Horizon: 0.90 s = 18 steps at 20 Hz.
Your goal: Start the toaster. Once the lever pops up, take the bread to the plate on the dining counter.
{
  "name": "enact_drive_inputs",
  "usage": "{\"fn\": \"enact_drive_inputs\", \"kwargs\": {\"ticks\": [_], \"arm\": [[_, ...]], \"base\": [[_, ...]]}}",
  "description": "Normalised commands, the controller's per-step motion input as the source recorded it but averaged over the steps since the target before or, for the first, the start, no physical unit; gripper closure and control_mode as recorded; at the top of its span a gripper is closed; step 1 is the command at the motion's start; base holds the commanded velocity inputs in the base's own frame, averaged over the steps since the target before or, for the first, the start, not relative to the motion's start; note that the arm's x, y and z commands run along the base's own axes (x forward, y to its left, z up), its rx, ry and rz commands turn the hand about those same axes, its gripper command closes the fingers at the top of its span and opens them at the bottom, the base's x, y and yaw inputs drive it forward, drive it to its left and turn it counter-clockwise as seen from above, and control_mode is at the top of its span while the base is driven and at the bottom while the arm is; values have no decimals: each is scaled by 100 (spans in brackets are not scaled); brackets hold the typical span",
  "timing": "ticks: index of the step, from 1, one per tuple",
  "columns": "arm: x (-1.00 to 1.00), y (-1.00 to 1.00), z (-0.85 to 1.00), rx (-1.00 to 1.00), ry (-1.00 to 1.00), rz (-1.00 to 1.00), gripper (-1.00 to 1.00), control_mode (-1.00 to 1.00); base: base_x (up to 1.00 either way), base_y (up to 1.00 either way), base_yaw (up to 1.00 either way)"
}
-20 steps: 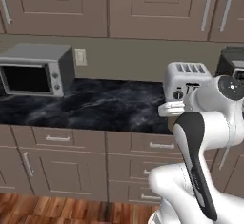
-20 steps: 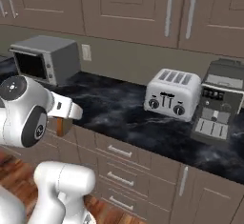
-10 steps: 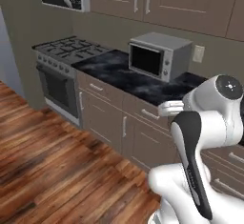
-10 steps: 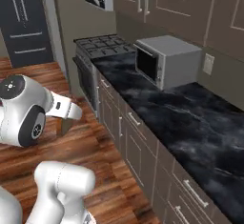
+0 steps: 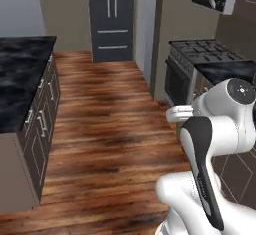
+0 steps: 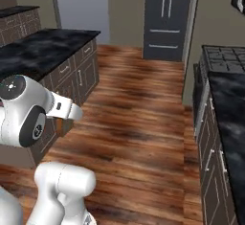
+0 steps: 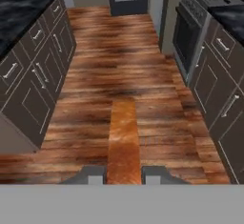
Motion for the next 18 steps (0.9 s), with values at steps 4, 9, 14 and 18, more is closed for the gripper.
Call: {"fn": "enact_drive_inputs", "kwargs": {"ticks": [4, 9, 14, 18], "arm": [[0, 0, 0, 0, 0, 0, 100, 100], [0, 0, 0, 0, 0, 0, 100, 100], [0, 0, 0, 0, 0, 0, 100, 100], [0, 0, 0, 0, 0, 0, 100, 100]], "base": [[27, 2, 93], [71, 47, 67], [88, 86, 53], [67, 89, 57]]}}
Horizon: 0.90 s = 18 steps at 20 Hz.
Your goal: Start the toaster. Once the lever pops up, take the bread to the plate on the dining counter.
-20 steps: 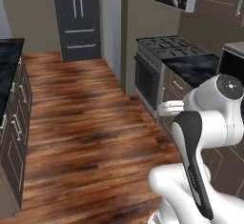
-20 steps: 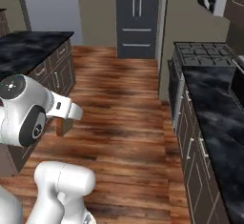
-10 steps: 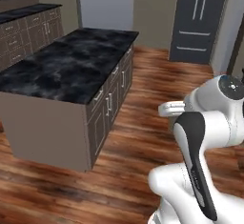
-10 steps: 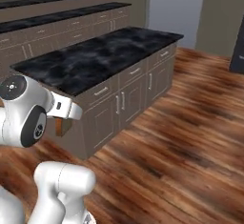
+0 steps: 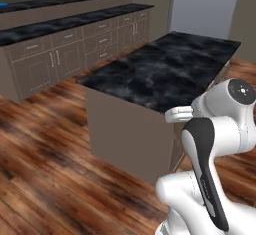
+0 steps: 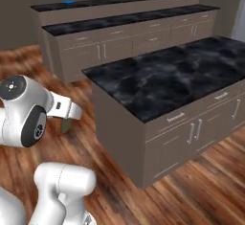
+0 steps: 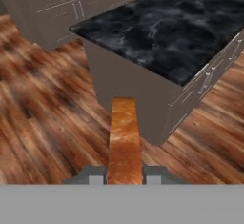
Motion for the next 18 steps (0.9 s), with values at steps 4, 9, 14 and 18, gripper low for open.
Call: {"fn": "enact_drive_inputs", "kwargs": {"ticks": [4, 9, 14, 18], "arm": [[0, 0, 0, 0, 0, 0, 100, 100], [0, 0, 0, 0, 0, 0, 100, 100], [0, 0, 0, 0, 0, 0, 100, 100], [0, 0, 0, 0, 0, 0, 100, 100]], "base": [[97, 100, 13], [100, 100, 0], [100, 100, 0], [100, 100, 0]]}}
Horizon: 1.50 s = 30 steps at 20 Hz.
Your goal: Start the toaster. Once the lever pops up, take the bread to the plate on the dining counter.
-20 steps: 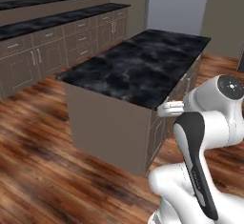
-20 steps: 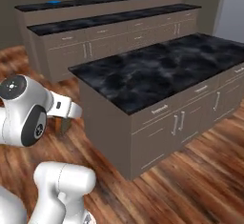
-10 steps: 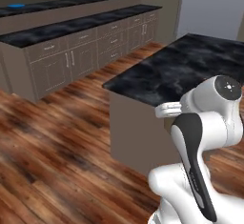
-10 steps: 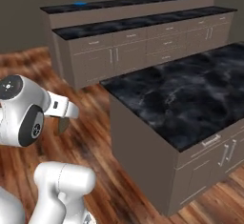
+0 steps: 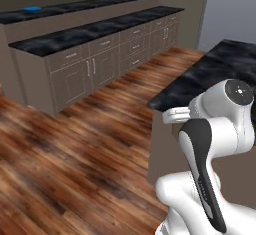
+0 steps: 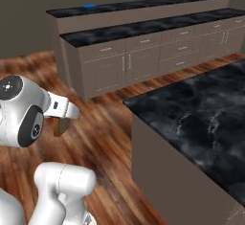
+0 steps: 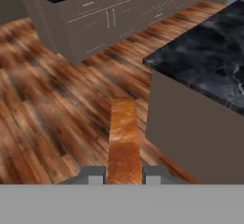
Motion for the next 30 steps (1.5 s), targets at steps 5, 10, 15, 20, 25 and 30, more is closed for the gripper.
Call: {"fn": "enact_drive_inputs", "kwargs": {"ticks": [5, 10, 15, 20, 25, 30], "arm": [[0, 0, 0, 0, 0, 0, 100, 100], [0, 0, 0, 0, 0, 0, 100, 100], [0, 0, 0, 0, 0, 0, 100, 100], [0, 0, 0, 0, 0, 0, 100, 100], [0, 0, 0, 0, 0, 0, 100, 100], [0, 0, 0, 0, 0, 0, 100, 100]], "base": [[100, 100, 0], [90, 100, 0], [66, 100, 0], [68, 100, 0], [81, 100, 0], [92, 100, 0]]}}
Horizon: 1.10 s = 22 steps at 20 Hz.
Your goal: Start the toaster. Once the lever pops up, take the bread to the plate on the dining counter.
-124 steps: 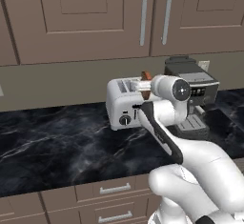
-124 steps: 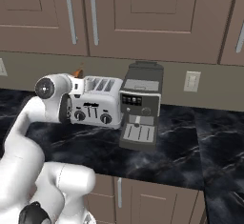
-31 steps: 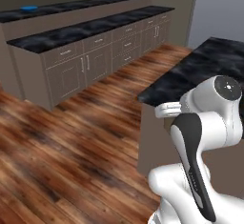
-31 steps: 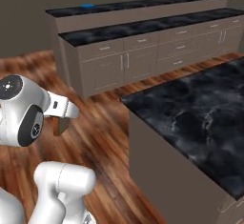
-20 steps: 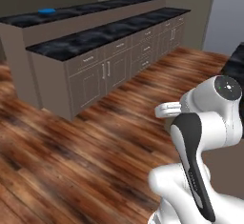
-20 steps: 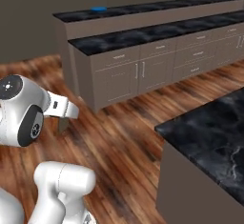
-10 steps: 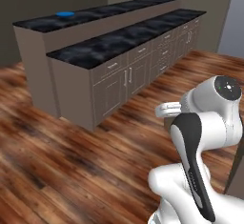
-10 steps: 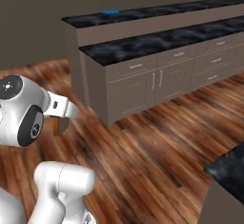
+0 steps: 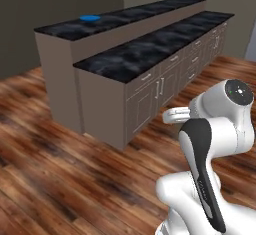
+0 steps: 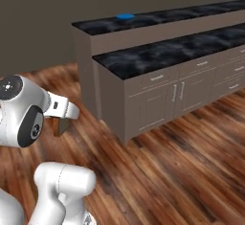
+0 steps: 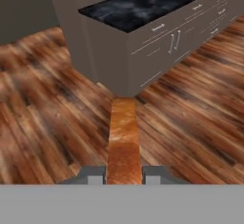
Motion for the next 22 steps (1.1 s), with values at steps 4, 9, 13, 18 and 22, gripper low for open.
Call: {"fn": "enact_drive_inputs", "kwargs": {"ticks": [4, 9, 13, 18, 22], "arm": [[0, 0, 0, 0, 0, 0, 100, 100], [0, 0, 0, 0, 0, 0, 100, 100], [0, 0, 0, 0, 0, 0, 100, 100], [0, 0, 0, 0, 0, 0, 100, 100], [0, 0, 0, 0, 0, 0, 100, 100]], "base": [[99, 100, 0], [100, 100, 0], [100, 100, 0], [100, 94, 0], [100, 95, 0]]}}
